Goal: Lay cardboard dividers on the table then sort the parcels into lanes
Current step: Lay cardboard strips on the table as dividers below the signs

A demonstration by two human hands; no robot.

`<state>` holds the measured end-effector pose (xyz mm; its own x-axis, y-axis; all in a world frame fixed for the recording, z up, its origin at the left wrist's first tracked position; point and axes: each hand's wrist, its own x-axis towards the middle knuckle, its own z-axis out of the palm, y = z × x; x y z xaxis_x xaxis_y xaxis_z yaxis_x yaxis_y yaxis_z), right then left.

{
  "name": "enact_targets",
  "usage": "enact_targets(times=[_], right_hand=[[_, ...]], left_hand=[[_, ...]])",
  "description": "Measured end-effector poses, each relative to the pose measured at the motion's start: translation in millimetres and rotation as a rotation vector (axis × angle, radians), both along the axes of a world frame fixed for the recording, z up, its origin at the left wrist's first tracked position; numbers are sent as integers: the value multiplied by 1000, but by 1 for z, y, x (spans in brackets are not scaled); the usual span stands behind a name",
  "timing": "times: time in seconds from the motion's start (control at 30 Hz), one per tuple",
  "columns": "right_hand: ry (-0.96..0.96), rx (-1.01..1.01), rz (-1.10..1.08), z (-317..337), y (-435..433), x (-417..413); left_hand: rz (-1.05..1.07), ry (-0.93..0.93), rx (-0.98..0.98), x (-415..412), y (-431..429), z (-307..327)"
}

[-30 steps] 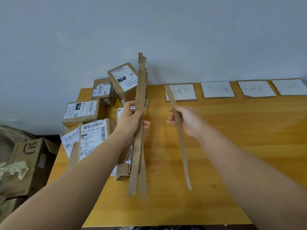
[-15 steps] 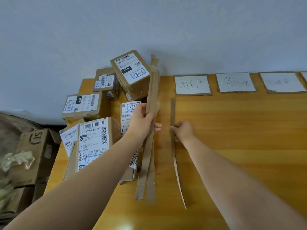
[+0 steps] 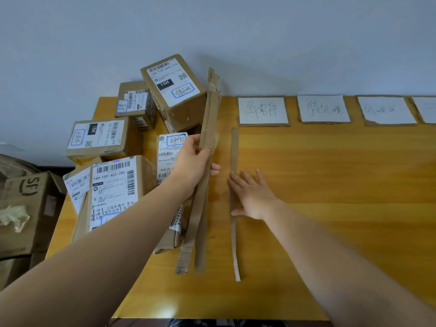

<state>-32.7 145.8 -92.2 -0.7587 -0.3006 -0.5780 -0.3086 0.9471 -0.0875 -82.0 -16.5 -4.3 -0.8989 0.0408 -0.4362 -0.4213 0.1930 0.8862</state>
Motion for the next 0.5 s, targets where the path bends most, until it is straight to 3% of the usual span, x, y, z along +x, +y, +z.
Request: enact_targets(times=[0.37,0.5], right_hand=[[3,-69,-62,3,-3,-16],[138,-210,-147,20,1,-13]], left_hand=[[16,-1,43,0,4,4],[22,2,64,0,7,9]])
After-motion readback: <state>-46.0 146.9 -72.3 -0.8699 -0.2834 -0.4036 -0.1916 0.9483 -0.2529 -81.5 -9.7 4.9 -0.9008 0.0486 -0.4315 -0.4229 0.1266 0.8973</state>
